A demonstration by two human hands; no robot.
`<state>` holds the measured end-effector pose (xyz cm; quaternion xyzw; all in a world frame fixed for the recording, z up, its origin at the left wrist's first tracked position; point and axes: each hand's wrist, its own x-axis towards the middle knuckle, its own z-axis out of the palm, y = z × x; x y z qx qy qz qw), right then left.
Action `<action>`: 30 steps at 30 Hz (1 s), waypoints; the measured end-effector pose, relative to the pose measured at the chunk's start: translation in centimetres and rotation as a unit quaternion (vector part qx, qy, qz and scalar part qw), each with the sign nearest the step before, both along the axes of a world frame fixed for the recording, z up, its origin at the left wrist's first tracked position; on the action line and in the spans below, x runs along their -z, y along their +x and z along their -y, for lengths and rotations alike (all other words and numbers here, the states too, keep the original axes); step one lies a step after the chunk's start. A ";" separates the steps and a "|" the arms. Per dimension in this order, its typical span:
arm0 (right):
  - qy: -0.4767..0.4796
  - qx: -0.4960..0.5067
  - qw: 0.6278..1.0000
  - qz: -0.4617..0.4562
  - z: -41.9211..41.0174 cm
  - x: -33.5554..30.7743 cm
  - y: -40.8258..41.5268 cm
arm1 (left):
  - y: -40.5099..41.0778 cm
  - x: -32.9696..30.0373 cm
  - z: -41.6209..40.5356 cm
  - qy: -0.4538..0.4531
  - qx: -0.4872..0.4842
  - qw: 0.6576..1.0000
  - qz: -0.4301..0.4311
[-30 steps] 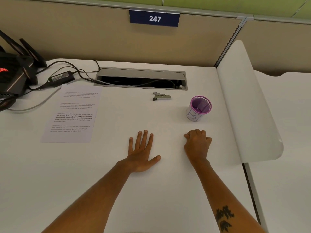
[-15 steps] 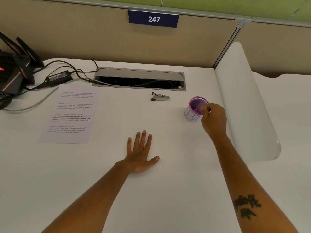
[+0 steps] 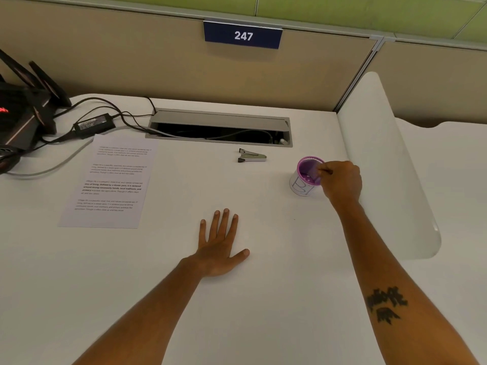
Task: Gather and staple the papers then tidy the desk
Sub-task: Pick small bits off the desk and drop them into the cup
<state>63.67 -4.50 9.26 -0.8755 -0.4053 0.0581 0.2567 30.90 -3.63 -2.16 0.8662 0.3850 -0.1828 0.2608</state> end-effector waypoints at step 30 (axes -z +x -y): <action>0.054 0.007 0.994 -0.095 8.1 6.4 -5.7 | 0.1 -0.2 0.0 0.002 -0.005 1.000 0.001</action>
